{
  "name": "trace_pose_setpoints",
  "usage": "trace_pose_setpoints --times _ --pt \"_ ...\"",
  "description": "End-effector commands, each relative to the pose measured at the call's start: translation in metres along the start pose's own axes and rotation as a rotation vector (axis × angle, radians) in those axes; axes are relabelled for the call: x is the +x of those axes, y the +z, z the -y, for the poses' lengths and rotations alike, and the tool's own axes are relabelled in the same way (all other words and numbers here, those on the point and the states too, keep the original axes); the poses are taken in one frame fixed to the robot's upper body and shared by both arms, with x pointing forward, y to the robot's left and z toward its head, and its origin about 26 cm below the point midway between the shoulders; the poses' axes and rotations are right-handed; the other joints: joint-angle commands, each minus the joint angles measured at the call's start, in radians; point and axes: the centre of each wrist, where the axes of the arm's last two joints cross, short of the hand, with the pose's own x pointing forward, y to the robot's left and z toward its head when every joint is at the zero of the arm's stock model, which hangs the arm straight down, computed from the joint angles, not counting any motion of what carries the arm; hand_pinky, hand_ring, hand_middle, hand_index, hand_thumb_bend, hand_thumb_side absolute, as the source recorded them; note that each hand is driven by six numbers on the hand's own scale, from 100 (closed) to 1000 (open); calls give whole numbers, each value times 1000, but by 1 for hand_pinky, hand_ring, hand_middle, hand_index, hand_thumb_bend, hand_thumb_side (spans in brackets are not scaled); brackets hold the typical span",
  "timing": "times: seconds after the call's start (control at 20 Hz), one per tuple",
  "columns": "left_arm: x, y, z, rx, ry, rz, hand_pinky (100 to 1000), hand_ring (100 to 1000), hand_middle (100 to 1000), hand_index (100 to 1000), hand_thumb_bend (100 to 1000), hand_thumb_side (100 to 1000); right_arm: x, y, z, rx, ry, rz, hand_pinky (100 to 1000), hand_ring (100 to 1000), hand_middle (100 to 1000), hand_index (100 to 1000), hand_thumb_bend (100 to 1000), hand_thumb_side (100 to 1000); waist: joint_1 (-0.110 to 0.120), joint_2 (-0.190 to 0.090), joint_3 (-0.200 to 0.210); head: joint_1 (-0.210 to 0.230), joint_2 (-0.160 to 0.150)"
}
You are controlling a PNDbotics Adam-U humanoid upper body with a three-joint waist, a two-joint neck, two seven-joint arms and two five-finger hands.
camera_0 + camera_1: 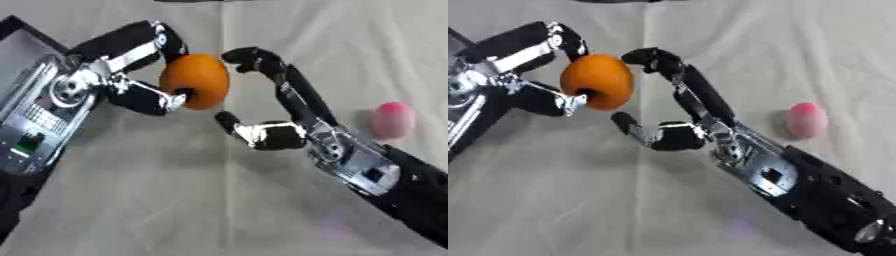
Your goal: Pick up the objects with one hand, pass them to the other hand, and then place them into the box on the other side of the table.
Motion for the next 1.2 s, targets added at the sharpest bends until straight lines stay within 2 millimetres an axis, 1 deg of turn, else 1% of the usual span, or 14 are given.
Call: trace_pose_setpoints --times 0.05,0.3,0.35,0.6,0.8,1.05,1.2 --pt "-17 15 -21 56 -20 -63 810 548 461 388 100 107 1 -1 11 -15 38 -4 772 859 815 861 351 476 3 -34 -1 13 8" --pt "-39 38 -41 109 -62 -155 793 556 460 394 100 100 -3 8 15 -30 60 -57 774 862 818 861 342 469 12 -47 0 29 20" --pt "-44 43 -45 118 -70 -172 793 556 444 394 100 100 -4 10 15 -30 66 -60 775 862 818 862 343 465 13 -50 -1 34 22" --pt "-64 69 -61 159 -63 -256 797 555 444 394 100 100 -6 15 17 -39 84 -68 777 862 817 861 345 462 19 -57 -4 54 24" --pt "-80 91 -69 189 -33 -325 802 553 440 392 100 100 -6 17 17 -45 93 -80 777 861 816 860 346 464 20 -56 -3 60 25" --pt "-96 114 -71 218 -12 -401 807 551 438 392 100 100 -6 19 15 -46 104 -84 778 861 816 859 350 464 14 -54 -4 71 24" --pt "-108 130 -73 241 6 -464 811 549 436 391 100 100 -6 20 14 -50 109 -85 779 861 815 859 352 467 10 -50 -2 75 14"
